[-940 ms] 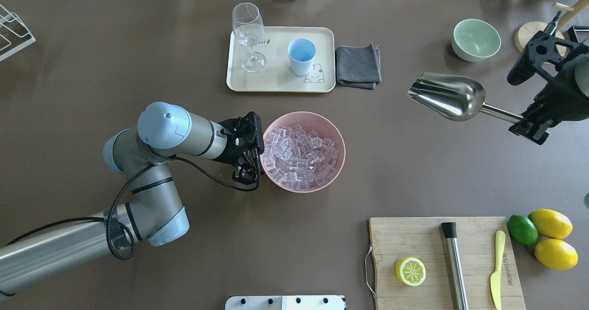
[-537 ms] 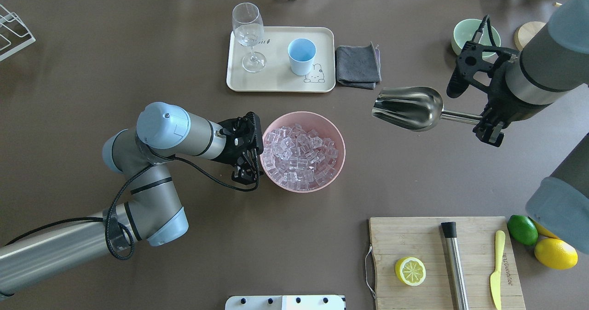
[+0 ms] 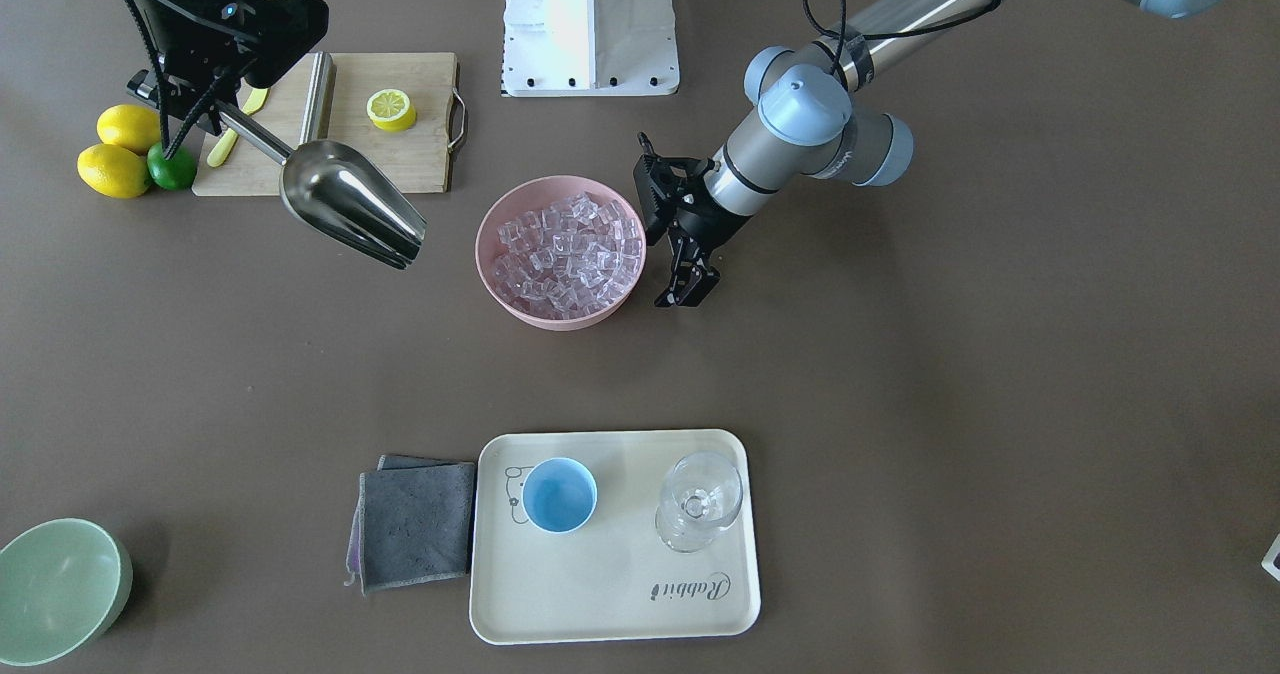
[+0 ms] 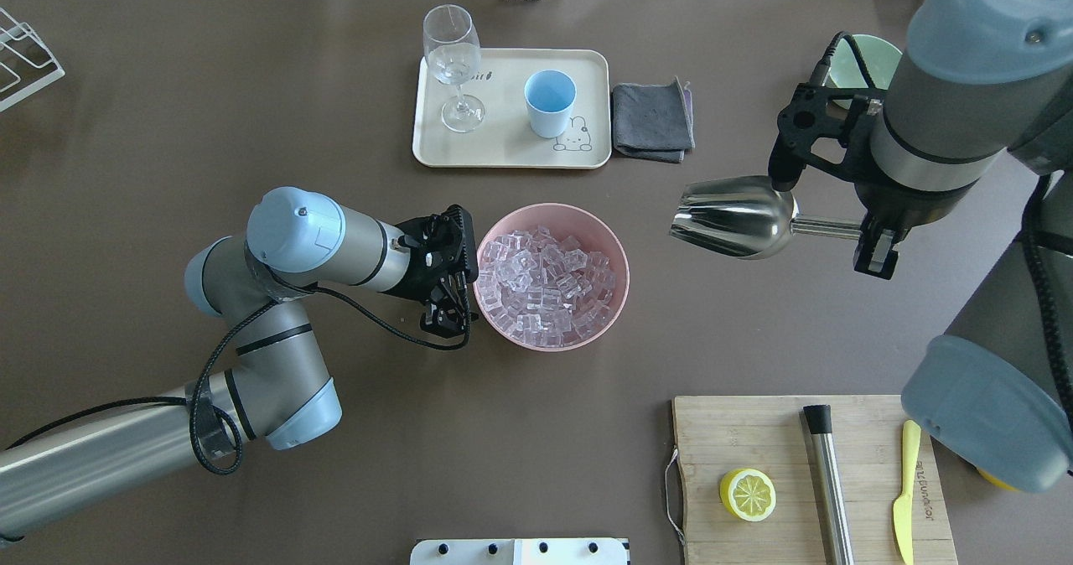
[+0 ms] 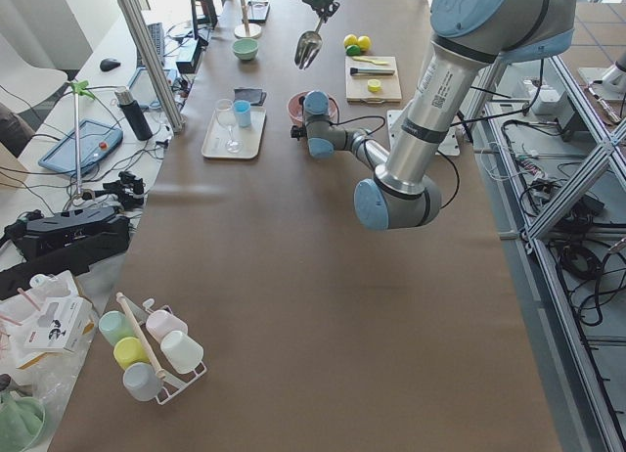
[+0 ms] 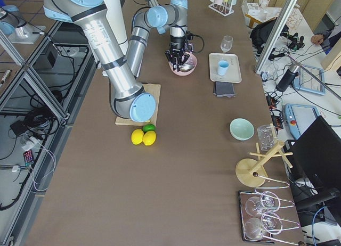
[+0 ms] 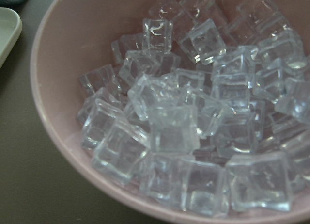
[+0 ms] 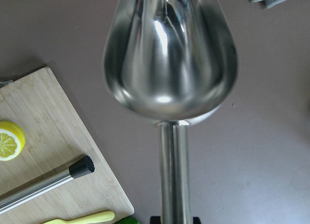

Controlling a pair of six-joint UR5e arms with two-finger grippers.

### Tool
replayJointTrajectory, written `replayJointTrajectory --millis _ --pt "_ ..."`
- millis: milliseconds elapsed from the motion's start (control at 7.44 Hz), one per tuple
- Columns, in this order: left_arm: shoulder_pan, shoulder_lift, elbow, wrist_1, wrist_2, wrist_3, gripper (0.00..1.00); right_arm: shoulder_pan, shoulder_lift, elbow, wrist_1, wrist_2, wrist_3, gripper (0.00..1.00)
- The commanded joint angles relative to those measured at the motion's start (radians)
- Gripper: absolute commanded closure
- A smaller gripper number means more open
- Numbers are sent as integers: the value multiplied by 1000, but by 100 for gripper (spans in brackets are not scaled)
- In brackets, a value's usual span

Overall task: Put ice in cup with scoop
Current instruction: 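Lift the steel scoop with the right gripper and carry it toward the bowl, then lower the scoop into the ice cubes with the right gripper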

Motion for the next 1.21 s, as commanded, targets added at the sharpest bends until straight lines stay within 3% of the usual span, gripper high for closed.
replayJointTrajectory --millis 0,403,537,1075 --pt "0 0 -2 -1 0 2 1 -66 80 -28 -39 -75 0 100" --pt "0 0 -2 0 1 2 1 -129 237 -224 -54 -100 0 100" --pt "2 0 -2 0 1 0 1 -153 316 -267 -127 -138 -2 100" --pt "5 -4 2 2 3 -2 1 -198 379 -377 -181 -176 -2 100"
